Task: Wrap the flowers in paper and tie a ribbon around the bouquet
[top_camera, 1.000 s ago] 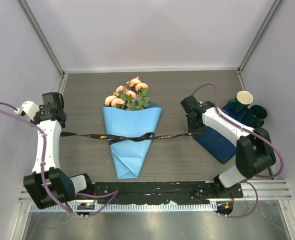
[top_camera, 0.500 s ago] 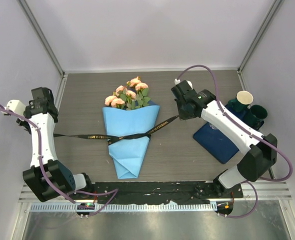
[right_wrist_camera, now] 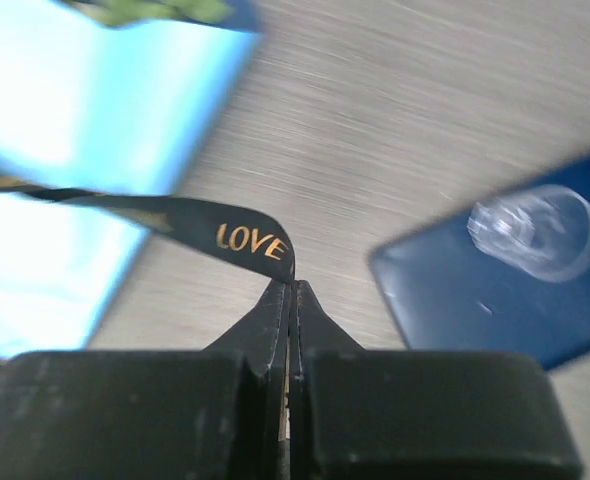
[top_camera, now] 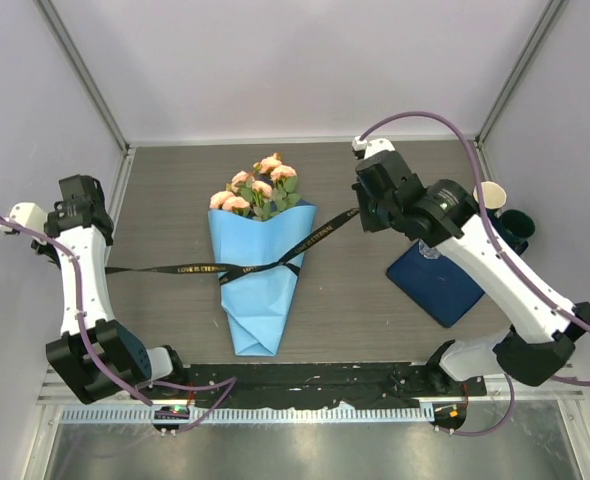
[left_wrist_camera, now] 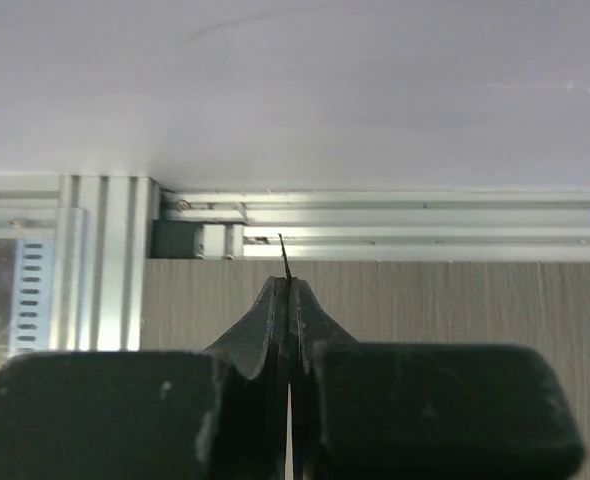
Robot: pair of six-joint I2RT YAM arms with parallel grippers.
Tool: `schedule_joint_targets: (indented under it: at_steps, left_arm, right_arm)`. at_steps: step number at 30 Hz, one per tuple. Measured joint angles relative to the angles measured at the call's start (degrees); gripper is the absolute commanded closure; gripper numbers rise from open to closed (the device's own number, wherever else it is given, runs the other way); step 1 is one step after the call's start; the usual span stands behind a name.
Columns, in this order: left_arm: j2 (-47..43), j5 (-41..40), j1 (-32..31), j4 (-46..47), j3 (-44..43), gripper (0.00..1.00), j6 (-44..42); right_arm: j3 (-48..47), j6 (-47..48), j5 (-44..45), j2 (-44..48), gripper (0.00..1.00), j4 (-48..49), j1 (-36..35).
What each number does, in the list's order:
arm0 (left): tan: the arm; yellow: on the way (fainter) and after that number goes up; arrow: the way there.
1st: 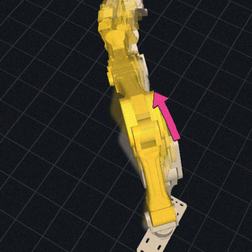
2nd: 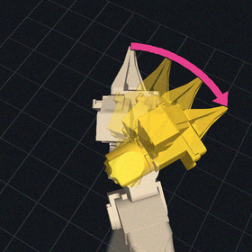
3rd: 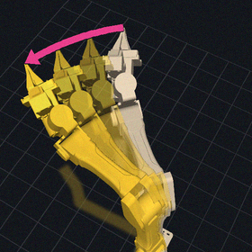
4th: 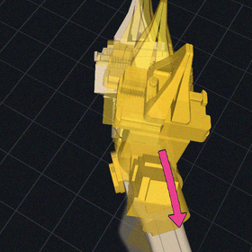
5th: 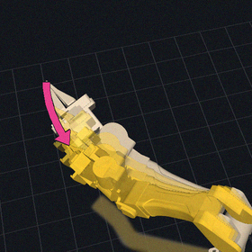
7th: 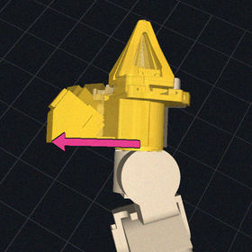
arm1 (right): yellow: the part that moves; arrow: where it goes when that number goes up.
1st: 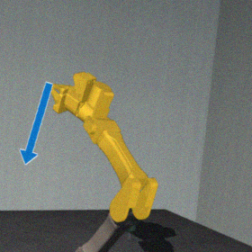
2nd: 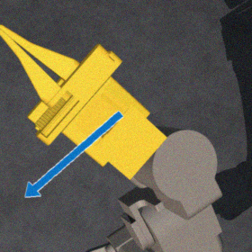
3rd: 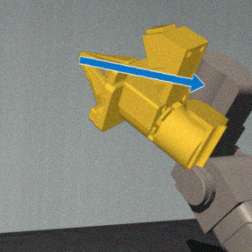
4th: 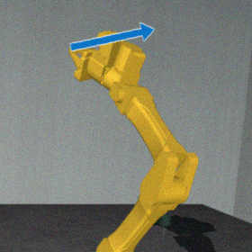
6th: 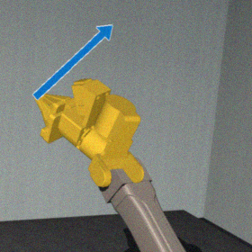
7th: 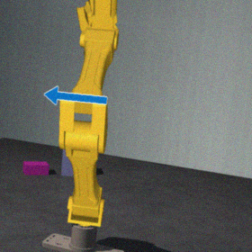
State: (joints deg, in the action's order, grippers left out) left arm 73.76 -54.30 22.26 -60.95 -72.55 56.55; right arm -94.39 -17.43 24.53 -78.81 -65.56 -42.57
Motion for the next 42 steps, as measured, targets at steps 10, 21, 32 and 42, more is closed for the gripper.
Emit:
schedule_joint_targets:
  at_steps: [10, 21, 32, 42]
  left_arm:
    - [-11.7, 27.6, -0.1, 9.7, 12.9, 1.0, -1.7]
    - [-11.4, 28.6, -0.2, 5.3, -11.3, 1.0, -2.1]
    - [-8.3, 17.5, -0.2, 0.7, -6.2, 1.0, -1.9]
    - [-9.2, 9.0, -0.1, 3.7, 9.0, 1.0, -2.3]
  right_arm:
    - [-23.9, 3.4, -18.5, -13.8, 1.0, 6.3, -14.9]
    - [-40.2, 3.0, -15.3, -15.5, 1.0, 7.3, -15.8]
    - [-7.9, -3.0, -0.7, 6.5, 1.0, 8.4, 0.0]
    - [28.9, -4.2, -0.7, 11.1, 1.0, 11.3, 17.1]
